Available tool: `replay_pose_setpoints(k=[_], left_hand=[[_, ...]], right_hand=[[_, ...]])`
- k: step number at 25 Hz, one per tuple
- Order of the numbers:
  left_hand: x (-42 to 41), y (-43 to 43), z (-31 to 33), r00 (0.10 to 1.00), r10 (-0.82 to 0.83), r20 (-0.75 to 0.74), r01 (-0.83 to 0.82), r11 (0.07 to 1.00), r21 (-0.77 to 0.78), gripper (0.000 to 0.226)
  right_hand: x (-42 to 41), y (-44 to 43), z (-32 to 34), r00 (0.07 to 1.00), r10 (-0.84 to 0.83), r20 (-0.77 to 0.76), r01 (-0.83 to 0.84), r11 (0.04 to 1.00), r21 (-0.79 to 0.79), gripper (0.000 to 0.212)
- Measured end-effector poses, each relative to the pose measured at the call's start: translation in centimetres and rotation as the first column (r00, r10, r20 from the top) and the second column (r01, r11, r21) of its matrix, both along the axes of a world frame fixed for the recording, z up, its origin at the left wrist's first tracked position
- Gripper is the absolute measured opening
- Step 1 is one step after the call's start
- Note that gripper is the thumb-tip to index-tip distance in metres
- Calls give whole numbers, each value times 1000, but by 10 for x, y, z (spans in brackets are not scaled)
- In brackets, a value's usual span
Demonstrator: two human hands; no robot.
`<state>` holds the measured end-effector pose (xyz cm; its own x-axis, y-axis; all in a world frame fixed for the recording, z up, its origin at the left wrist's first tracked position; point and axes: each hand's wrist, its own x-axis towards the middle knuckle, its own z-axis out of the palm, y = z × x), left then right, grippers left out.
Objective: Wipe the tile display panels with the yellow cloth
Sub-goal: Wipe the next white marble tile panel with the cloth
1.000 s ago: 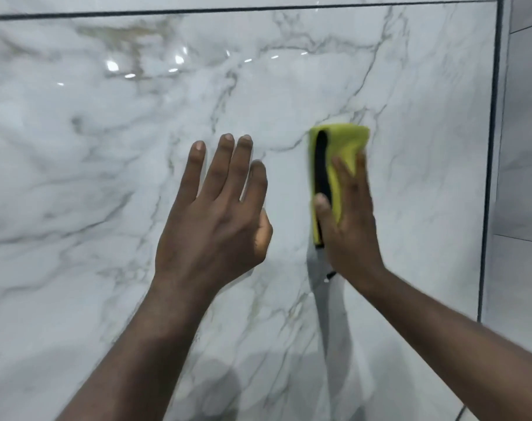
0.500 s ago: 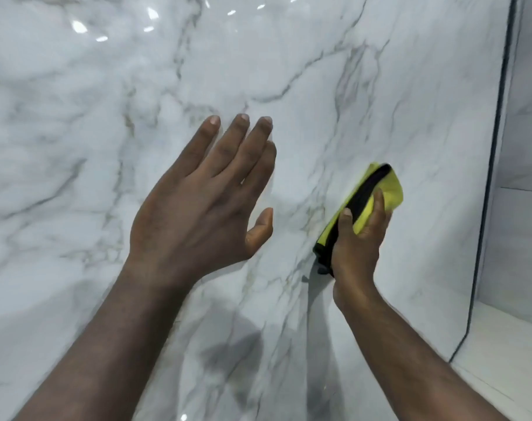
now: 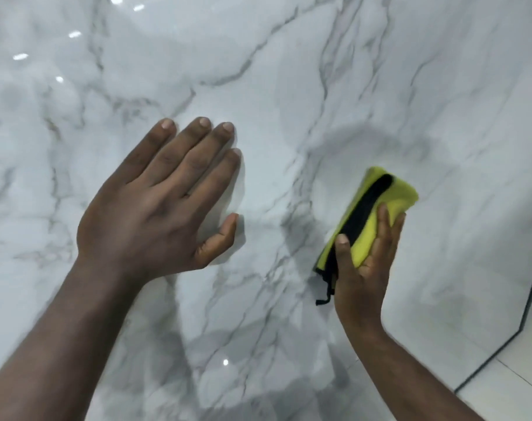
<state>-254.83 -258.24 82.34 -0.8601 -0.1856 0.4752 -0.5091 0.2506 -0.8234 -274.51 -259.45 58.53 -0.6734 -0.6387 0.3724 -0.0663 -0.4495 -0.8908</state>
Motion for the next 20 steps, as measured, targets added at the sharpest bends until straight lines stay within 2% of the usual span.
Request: replay_pose_setpoints(k=[1, 2, 3, 5, 6, 9, 10, 13, 14, 17, 18, 19, 20], left_hand=[[-1, 1, -1, 1000, -5, -7, 5, 1000, 4, 64], [-1, 2, -2, 1000, -15, -11, 15, 1000, -4, 63], [0, 2, -4, 1000, -27, -12, 27, 999, -20, 61], [-1, 2, -4, 999, -47, -27, 46, 998, -33, 59], [-2, 2, -4, 998, -49, -37, 48, 999, -21, 58], [-3, 3, -3, 998, -41, -42, 40, 999, -35, 59], [-3, 3, -3, 999, -40, -32, 39, 999, -25, 59], [-3, 4, -2, 998, -45, -37, 45, 999, -20, 58], [-3, 5, -2, 998, -52, -37, 51, 998, -29, 58], [-5, 4, -2, 998, -47, -33, 46, 999, -22, 59], [-5, 4, -1, 999, -43, -30, 43, 999, -13, 59], [-4, 3, -2, 999, -38, -26, 38, 999, -9, 60], [-4, 2, -2, 999, -36, -26, 35, 999, -12, 60]], right_hand=[[-3, -4, 0, 993, 0, 114, -5, 999, 38, 68], [-1, -6, 1, 989, 7, 145, -12, 999, 38, 69], [4, -3, 0, 997, 12, 75, -12, 1000, -3, 69], [10, 0, -4, 983, 41, -177, -64, 989, -129, 66], [8, 3, -5, 975, 67, -214, -100, 984, -147, 65], [-4, -1, 7, 991, 128, -34, -131, 987, -97, 68], [-3, -1, 10, 991, 123, -56, -127, 989, -76, 69], [1, 3, 0, 944, 144, -298, -191, 972, -136, 69], [-5, 0, -1, 944, 161, -288, -213, 964, -157, 68], [-15, -4, 18, 983, 170, -72, -176, 980, -90, 68], [-11, -2, 25, 981, 155, -117, -166, 982, -89, 68], [-6, 2, 26, 954, 136, -266, -173, 977, -124, 68], [-4, 3, 26, 890, 112, -442, -202, 966, -162, 67]])
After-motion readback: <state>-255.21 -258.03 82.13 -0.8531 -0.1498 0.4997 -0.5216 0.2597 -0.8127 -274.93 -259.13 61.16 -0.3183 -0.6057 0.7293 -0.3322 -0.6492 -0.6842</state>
